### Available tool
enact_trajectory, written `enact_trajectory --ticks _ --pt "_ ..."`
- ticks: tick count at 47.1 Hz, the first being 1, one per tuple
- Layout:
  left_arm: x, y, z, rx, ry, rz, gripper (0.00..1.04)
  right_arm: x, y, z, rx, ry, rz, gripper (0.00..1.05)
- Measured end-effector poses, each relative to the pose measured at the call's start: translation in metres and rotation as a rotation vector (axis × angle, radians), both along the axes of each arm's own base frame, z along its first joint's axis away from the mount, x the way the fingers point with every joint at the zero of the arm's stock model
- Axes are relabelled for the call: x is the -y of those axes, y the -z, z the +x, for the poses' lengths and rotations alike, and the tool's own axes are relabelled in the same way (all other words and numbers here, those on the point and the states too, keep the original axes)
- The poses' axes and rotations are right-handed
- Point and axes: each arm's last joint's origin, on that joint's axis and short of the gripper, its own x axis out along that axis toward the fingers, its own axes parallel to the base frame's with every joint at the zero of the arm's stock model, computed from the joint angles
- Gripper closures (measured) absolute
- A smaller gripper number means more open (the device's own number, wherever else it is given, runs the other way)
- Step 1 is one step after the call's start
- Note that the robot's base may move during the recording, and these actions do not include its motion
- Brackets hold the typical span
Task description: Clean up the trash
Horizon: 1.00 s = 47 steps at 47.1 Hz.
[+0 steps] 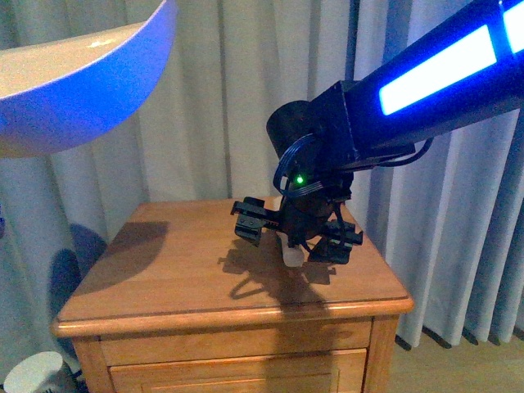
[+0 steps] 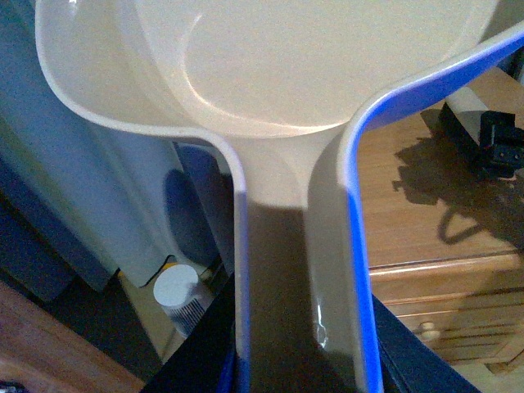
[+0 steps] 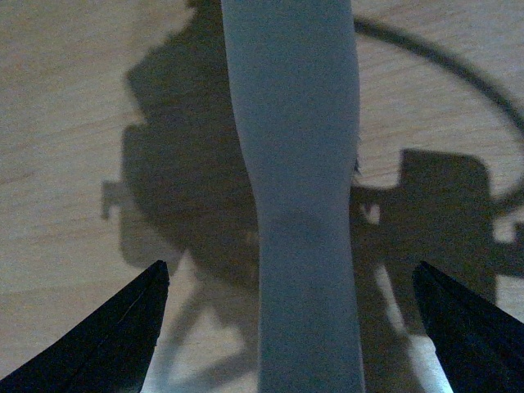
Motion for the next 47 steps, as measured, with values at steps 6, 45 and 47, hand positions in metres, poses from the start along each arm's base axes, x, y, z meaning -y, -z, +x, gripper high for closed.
enact_trajectory --ticks 6,45,47 --pt "0.0 0.0 0.0 0.0 0.0 0.0 0.79 -0.002 0.01 0.003 -0.02 0.006 0.004 0.16" --pt "0.0 0.0 0.0 0.0 -0.001 0.0 0.79 0.011 0.015 -0.018 0.035 -0.029 -0.01 0.87" --pt "0.0 0.0 0.0 0.0 0.0 0.0 0.79 0.014 0.009 -0.02 0.055 -0.032 -0.012 0.87"
